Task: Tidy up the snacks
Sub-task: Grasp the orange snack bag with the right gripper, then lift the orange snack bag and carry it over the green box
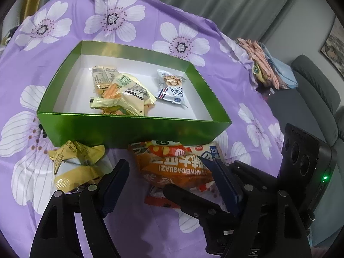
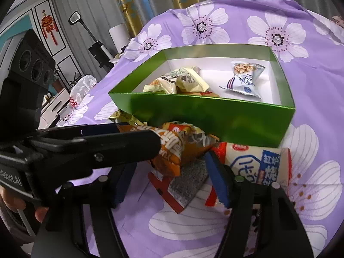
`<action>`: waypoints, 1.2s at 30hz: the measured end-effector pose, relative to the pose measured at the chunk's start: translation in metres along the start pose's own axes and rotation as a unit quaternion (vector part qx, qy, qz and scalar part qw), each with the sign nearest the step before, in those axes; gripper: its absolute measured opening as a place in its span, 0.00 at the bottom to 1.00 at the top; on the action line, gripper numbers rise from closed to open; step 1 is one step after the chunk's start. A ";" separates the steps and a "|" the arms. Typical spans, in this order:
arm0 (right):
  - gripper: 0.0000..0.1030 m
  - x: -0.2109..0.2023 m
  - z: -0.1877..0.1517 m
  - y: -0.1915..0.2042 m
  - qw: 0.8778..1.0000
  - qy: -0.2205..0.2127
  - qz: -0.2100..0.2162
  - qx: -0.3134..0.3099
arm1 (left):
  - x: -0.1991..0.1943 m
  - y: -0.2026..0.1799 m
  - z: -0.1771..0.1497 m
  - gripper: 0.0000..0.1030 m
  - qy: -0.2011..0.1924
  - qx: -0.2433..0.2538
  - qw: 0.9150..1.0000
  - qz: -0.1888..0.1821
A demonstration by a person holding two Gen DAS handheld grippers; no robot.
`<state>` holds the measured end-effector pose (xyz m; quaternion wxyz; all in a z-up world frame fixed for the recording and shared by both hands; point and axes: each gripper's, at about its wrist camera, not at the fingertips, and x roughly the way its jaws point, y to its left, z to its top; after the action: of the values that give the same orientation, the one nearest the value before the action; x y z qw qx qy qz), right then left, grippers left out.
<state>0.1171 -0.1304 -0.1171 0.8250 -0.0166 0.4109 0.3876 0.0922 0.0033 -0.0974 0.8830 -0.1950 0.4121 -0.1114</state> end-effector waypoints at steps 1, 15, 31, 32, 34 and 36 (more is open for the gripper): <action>0.62 0.001 0.001 0.000 1.000 0.001 0.002 0.000 | 0.000 0.000 0.000 0.77 0.000 -0.002 1.000 -0.001; 0.44 0.005 0.007 0.002 1.000 0.002 0.024 -0.005 | 0.008 0.000 0.006 0.52 0.009 0.003 1.000 -0.015; 0.38 -0.003 0.007 0.009 1.000 -0.011 0.026 -0.002 | -0.004 -0.009 0.000 0.48 0.002 0.014 1.000 -0.007; 0.38 -0.004 0.007 0.010 1.000 -0.011 0.027 -0.003 | -0.006 -0.011 0.000 0.48 0.001 0.015 1.000 -0.008; 0.38 -0.009 0.007 0.013 1.000 -0.014 0.026 -0.006 | -0.011 -0.014 -0.001 0.48 -0.002 0.017 1.000 -0.009; 0.38 -0.015 0.007 0.016 0.999 -0.019 0.025 -0.006 | -0.016 -0.018 -0.002 0.48 -0.006 0.020 1.000 -0.009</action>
<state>0.1058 -0.1266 -0.0974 0.8225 -0.0039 0.3928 0.4113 0.0796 -0.0080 -0.0793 0.8883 -0.1812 0.4027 -0.1263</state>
